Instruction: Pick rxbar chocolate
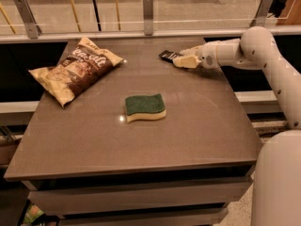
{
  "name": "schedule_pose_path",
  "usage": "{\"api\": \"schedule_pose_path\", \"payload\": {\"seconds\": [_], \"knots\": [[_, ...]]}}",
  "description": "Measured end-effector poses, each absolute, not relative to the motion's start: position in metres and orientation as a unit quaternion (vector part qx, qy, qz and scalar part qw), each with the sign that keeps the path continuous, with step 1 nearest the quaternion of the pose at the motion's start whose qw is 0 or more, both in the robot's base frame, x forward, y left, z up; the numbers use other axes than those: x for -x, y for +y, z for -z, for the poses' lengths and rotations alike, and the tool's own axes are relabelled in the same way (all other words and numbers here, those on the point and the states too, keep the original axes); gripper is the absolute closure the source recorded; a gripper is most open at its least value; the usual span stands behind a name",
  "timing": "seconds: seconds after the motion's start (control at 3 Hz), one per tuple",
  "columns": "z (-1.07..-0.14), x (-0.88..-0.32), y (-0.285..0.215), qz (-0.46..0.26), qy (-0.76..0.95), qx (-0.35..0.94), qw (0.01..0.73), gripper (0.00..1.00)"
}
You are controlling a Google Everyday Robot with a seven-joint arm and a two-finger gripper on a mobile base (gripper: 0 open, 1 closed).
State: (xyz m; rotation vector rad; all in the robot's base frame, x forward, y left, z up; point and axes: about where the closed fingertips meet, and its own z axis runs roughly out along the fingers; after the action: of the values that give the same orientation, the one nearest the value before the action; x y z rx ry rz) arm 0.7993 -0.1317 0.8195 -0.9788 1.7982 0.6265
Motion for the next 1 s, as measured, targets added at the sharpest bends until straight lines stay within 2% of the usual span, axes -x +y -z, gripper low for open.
{"api": "schedule_pose_path", "payload": {"seconds": [1.0], "knots": [[-0.8197, -0.7992, -0.1316, -0.257, 0.737, 0.401, 0.480, 1.00]]}}
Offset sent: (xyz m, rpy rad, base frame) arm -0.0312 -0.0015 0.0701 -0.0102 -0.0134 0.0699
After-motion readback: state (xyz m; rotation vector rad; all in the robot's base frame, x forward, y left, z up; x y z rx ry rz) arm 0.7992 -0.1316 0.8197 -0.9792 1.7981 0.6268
